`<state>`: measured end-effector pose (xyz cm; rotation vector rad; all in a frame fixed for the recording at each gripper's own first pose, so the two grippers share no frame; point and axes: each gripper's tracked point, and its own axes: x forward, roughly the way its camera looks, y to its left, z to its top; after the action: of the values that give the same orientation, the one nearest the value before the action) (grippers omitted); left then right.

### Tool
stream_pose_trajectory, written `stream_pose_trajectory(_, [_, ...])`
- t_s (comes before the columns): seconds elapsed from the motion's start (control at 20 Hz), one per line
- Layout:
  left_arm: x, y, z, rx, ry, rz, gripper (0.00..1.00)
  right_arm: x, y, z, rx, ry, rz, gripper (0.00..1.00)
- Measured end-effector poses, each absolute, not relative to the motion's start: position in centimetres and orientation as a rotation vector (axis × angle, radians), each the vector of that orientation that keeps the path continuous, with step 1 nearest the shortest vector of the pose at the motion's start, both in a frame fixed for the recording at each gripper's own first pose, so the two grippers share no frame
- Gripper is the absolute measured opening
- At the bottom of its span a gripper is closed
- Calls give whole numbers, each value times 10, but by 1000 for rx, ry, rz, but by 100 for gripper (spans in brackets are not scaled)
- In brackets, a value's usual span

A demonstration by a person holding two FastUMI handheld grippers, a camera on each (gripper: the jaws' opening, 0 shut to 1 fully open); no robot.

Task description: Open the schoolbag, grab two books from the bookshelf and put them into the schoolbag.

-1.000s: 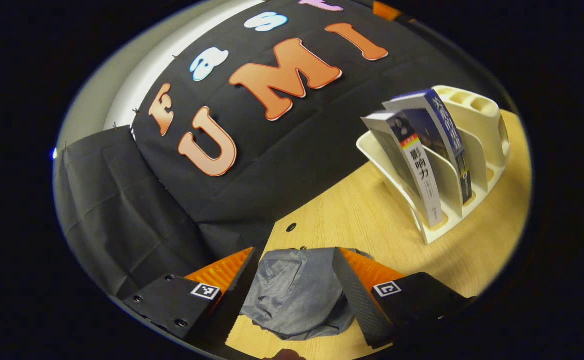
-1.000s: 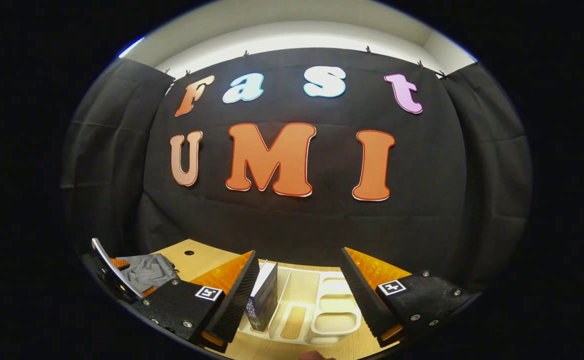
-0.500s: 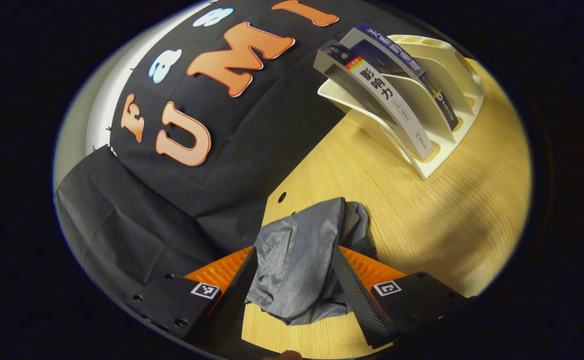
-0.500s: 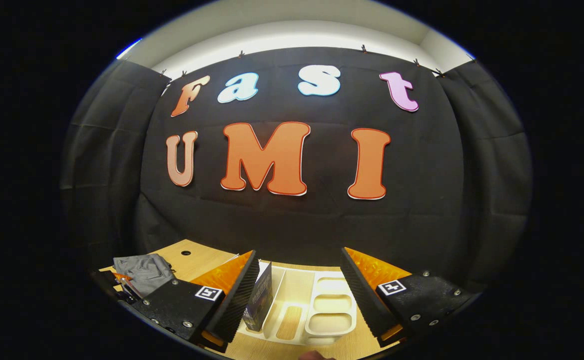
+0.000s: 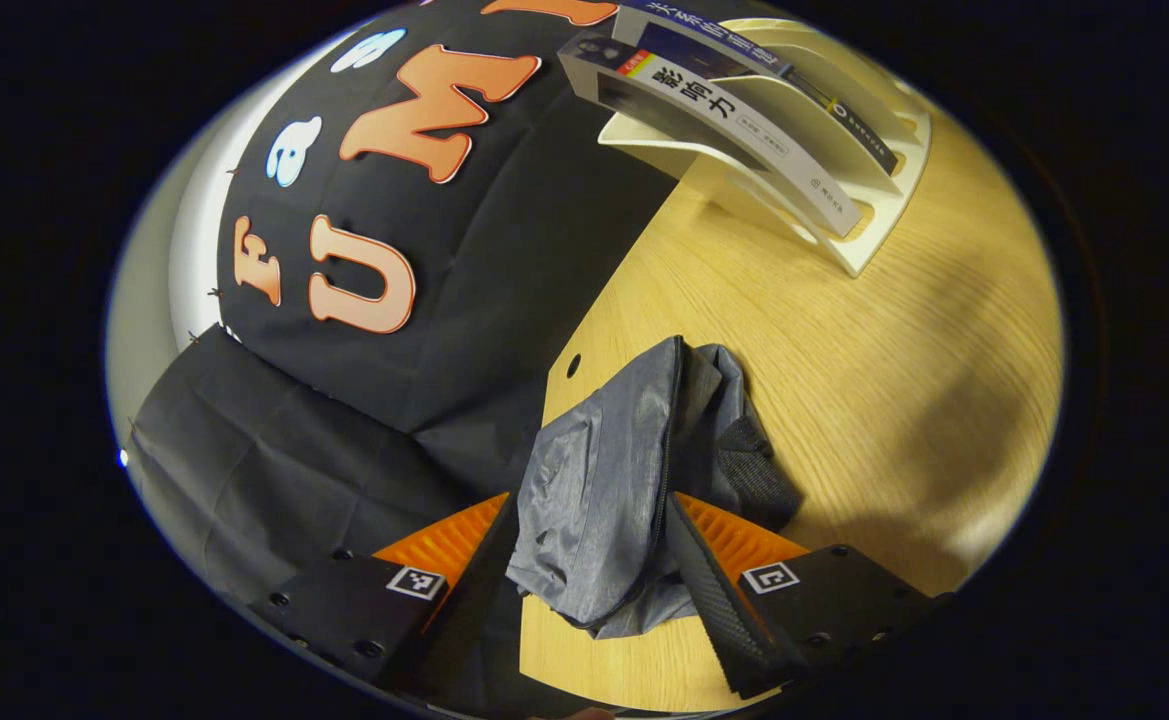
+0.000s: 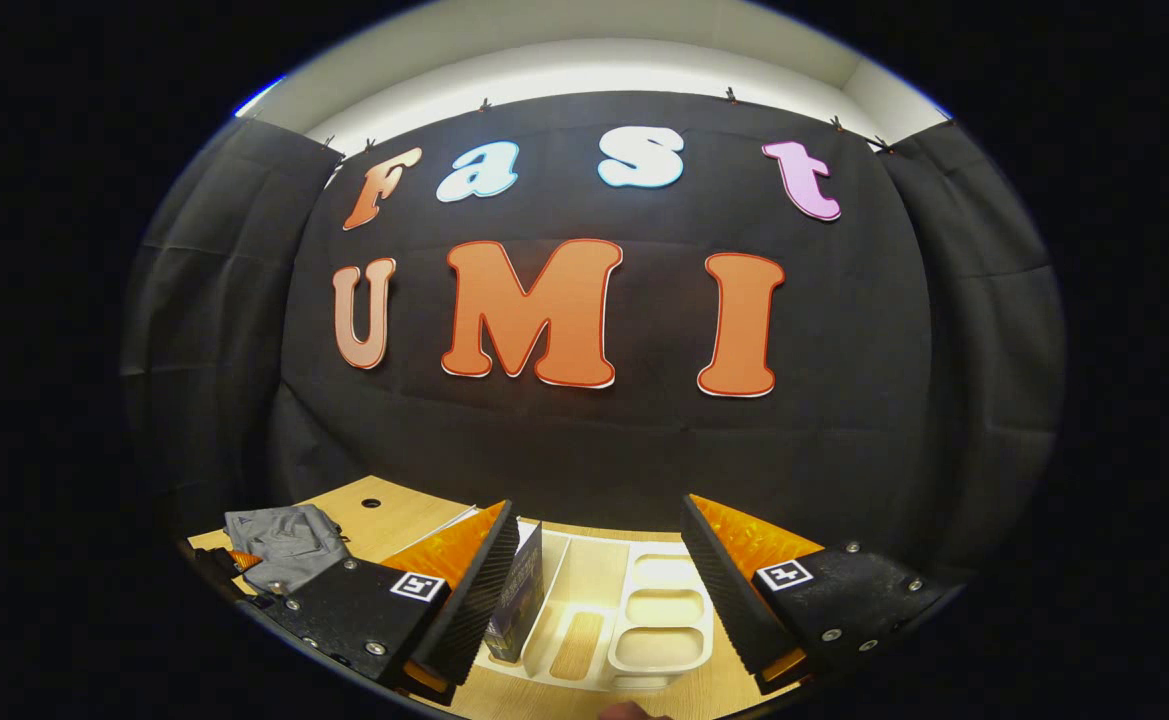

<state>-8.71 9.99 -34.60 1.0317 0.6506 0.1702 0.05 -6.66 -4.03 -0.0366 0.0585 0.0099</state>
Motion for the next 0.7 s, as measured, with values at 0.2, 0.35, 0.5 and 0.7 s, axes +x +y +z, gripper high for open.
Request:
stream_pose_trajectory(0.2, [-83, 107, -341, 1068, 633, 204, 86, 0, -70, -42, -38, 59, 6, 97])
stream_pose_trajectory(0.35, [-78, 110, -340, 1083, 633, 200, 76, 0, -74, -43, -36, 61, -1, 97])
stream_pose_trajectory(0.5, [-73, 119, -339, 1078, 651, 201, 65, 1, -79, -44, -31, 60, -14, 97])
stream_pose_trajectory(0.7, [-60, 137, -340, 1055, 695, 203, 53, 5, -79, -47, -17, 70, -14, 97])
